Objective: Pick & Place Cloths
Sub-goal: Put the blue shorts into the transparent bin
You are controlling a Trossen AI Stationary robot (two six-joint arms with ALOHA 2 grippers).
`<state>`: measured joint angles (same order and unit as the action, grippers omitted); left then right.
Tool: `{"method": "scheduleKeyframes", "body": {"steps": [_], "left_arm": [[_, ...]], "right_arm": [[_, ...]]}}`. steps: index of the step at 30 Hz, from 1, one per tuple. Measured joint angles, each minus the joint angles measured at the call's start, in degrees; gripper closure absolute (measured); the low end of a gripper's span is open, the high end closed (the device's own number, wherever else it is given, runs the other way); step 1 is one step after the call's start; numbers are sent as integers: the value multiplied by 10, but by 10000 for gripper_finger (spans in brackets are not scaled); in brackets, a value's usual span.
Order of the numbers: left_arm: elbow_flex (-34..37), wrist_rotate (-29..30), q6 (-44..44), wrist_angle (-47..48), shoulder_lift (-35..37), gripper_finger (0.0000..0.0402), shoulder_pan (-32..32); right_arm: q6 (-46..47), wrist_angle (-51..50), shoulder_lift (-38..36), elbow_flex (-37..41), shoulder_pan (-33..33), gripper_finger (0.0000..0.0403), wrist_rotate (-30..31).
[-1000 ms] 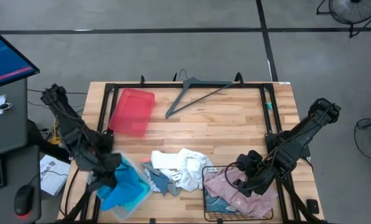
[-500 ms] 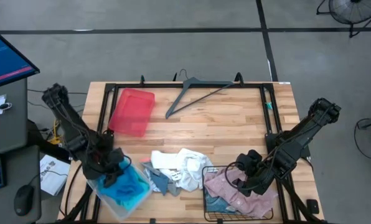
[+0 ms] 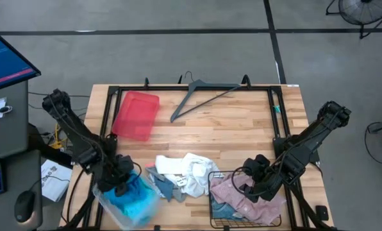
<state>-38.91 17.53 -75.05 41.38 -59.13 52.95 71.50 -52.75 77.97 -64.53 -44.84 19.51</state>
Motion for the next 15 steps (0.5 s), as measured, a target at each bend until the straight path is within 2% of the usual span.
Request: {"method": "scheduleKeyframes", "body": {"steps": [8,11,15], "left_arm": [[-5,-30,10,-19,49,383,0],[-5,-30,12,-53,66,362,0],[-6,-45,60,-134,88,324,0]], "right_arm": [[-9,1,0,0,0,40,0],[-15,1,0,0,0,40,1],[-21,1,0,0,0,40,1]]}}
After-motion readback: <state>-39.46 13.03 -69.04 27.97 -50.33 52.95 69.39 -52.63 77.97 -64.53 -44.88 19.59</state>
